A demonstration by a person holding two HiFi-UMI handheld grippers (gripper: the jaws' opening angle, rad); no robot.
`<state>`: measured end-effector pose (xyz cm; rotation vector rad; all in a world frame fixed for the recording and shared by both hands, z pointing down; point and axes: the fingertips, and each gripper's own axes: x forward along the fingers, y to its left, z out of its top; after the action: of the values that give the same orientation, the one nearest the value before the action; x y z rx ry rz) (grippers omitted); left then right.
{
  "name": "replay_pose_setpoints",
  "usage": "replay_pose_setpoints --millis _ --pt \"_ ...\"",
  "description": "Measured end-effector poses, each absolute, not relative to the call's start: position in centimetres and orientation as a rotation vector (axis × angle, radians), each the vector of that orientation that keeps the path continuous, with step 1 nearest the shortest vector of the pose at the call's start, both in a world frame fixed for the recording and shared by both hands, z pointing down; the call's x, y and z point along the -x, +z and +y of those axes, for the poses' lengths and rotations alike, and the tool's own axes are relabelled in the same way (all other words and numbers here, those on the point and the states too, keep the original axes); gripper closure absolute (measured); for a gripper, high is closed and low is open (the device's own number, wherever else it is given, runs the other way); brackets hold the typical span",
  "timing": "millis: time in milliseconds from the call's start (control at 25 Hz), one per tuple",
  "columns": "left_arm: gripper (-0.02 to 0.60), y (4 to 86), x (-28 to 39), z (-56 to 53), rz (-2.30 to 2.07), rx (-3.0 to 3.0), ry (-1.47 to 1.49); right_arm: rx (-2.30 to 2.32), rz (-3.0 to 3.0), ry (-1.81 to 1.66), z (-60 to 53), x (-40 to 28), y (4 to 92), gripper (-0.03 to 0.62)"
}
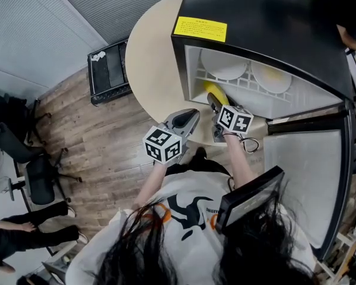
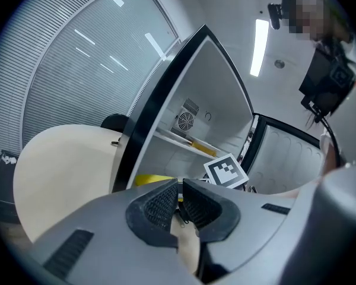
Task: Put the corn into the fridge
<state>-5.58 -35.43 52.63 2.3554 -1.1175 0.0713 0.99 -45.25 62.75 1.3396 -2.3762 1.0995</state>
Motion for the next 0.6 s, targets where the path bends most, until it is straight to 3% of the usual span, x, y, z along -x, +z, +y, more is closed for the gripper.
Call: replay_pose_setpoints --millis 240,600 --pt "0.551 52.8 6.0 -35.6 -1.131 -2.345 0.071 -1.268 -2.303 0.808 -46.0 -0.4 63.2 0.342" --pt "0.551 52.9 6.5 -35.6 -1.146 -2.334 0.07 -1.253 -2.235 0.653 -49.4 -0.3 64.0 0.342"
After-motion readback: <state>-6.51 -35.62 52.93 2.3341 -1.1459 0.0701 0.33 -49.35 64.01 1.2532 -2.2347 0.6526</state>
